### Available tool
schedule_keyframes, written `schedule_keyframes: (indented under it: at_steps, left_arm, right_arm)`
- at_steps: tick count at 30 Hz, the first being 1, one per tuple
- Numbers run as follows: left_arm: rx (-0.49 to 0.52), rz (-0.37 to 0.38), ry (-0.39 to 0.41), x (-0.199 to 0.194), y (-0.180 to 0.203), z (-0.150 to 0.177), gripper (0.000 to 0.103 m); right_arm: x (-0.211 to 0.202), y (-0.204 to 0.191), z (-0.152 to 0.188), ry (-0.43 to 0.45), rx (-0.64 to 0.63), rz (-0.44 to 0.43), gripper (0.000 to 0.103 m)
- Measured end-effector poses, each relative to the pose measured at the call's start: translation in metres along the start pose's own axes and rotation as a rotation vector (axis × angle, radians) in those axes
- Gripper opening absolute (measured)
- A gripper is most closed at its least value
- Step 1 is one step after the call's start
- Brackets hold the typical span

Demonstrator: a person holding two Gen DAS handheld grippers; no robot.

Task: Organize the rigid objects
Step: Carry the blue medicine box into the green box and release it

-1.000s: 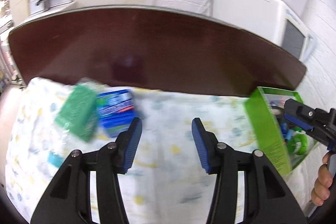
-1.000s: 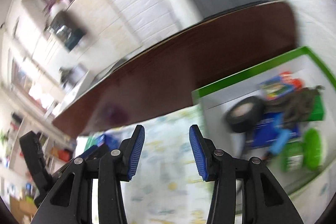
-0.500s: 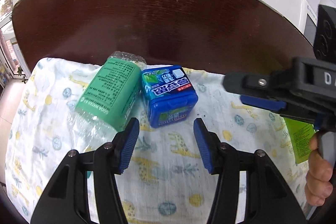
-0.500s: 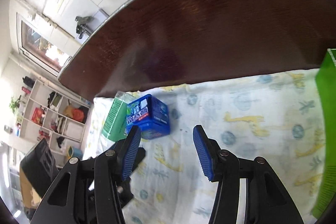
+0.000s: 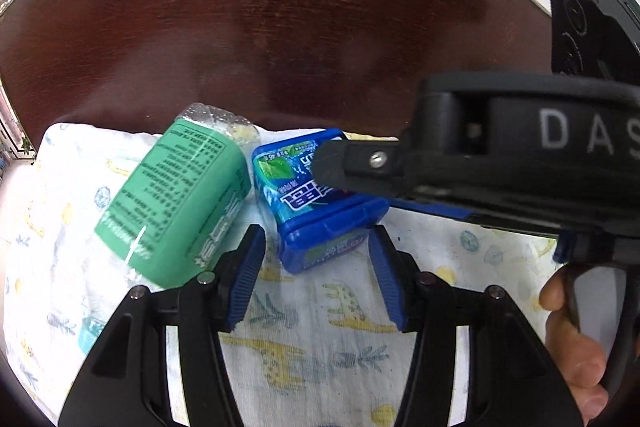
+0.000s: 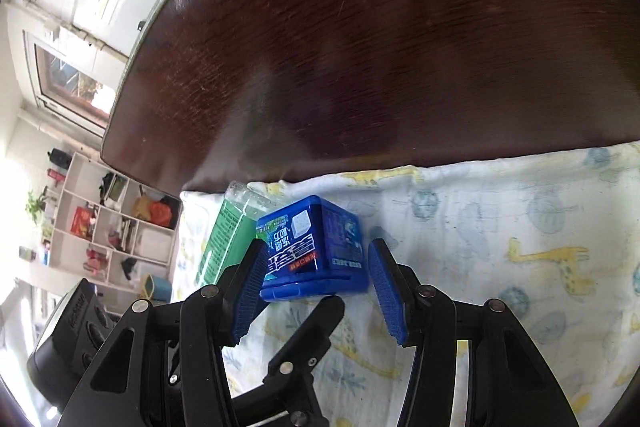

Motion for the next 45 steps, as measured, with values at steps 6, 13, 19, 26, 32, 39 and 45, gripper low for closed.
schedule_keyframes:
  at_steps: [6, 13, 19, 26, 32, 39, 45]
  left_arm:
    - [-0.019, 0.018, 0.0, 0.009, 0.0, -0.006, 0.049]
    - [0.009, 0.017, 0.036, -0.008, 0.012, -0.017, 0.049]
    - [0.067, 0.018, 0.092, -0.041, 0.045, -0.025, 0.049]
    - [0.174, 0.053, 0.153, -0.069, 0.113, -0.042, 0.049]
    - [0.296, 0.113, 0.194, -0.08, 0.194, -0.053, 0.049]
    - [0.434, 0.214, 0.192, -0.071, 0.295, -0.062, 0.049]
    - [0.538, 0.286, 0.154, -0.054, 0.377, -0.066, 0.049]
  right_arm:
    - [0.017, 0.001, -0.001, -0.031, -0.016, -0.016, 0.055]
    - [0.0, 0.0, -0.002, 0.003, -0.05, 0.007, 0.055]
    - [-0.034, -0.002, -0.002, 0.059, -0.054, -0.011, 0.055]
    - [-0.098, 0.009, 0.0, 0.16, -0.031, -0.05, 0.055]
    - [-0.17, 0.044, 0.0, 0.282, 0.013, -0.058, 0.055]
    - [-0.251, 0.113, 0.0, 0.428, 0.111, -0.029, 0.055]
    - [-0.299, 0.176, 0.004, 0.518, 0.226, -0.004, 0.055]
Point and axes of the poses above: each gripper's, at about its wrist camera, not at the fingertips, and x roughly the way its jaws point, y to its right, z to its underside, the point moved 8 cm from there along x, roughly the way its jaws point, and after that the axes turned 9 degrees about x, right-handed, at the moved point
